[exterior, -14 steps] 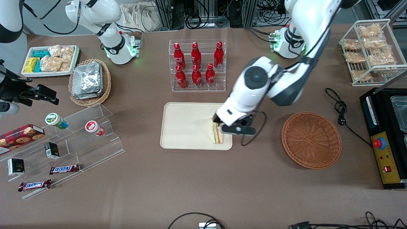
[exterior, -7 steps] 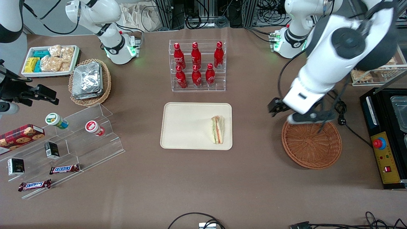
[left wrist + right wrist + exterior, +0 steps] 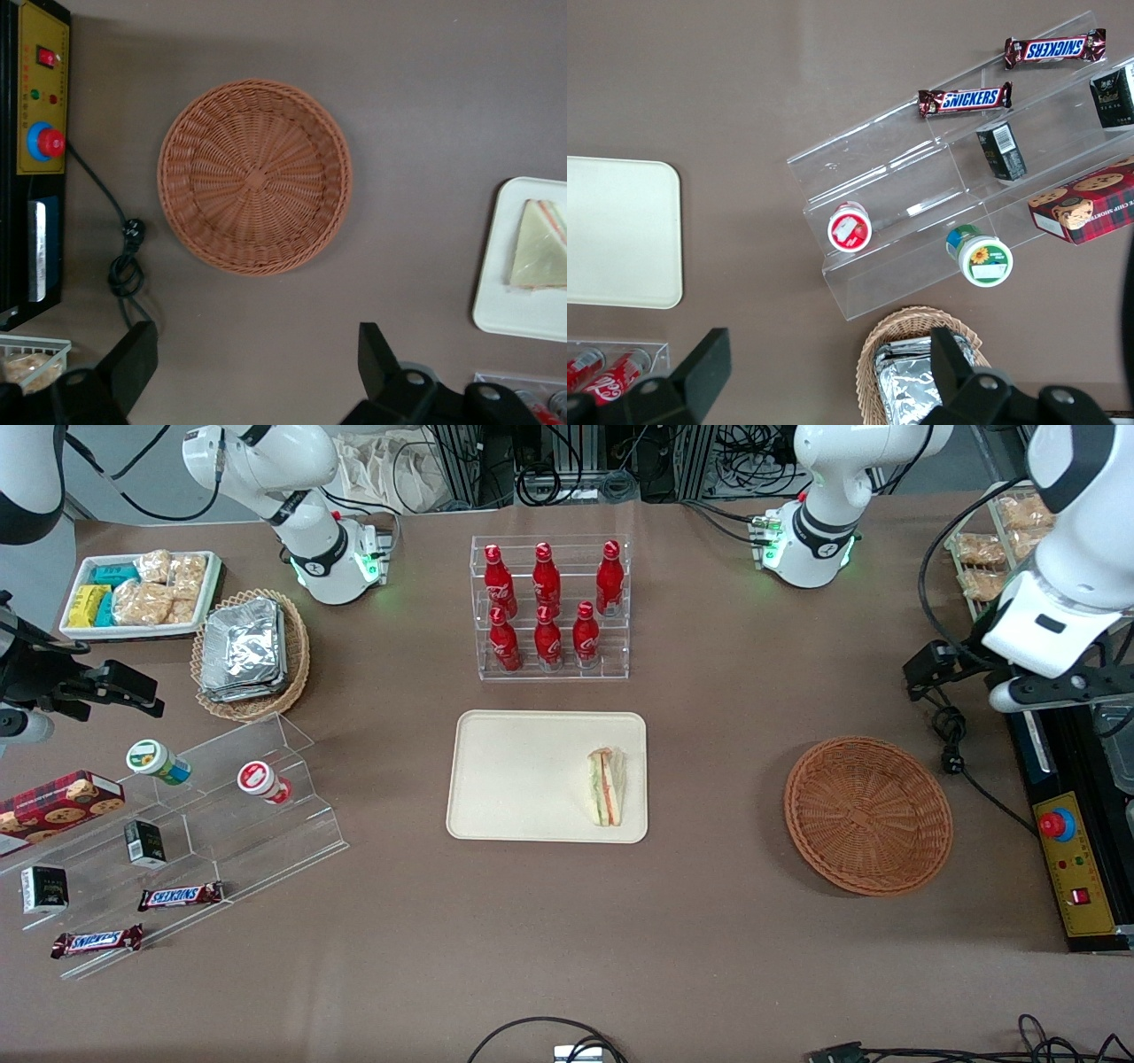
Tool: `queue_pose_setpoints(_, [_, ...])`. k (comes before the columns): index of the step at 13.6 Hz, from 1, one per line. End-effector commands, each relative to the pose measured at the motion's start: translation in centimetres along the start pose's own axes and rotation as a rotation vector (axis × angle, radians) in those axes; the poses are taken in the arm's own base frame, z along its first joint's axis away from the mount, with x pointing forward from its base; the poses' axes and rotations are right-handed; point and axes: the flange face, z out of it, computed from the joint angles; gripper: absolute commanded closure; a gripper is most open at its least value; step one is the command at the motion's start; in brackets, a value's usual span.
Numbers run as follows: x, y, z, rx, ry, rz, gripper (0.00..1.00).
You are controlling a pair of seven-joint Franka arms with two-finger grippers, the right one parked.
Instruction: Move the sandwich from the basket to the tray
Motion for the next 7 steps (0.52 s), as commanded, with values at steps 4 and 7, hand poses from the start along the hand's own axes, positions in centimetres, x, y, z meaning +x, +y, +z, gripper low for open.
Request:
queue_pose_setpoints(4, [-1.32,-1.19,-0.6,-0.01,-0.024,0.042,0.0])
queue_pose_setpoints(7, [-1.43,-1.29,-0.56,-0.009,-0.035,0.048,0.0])
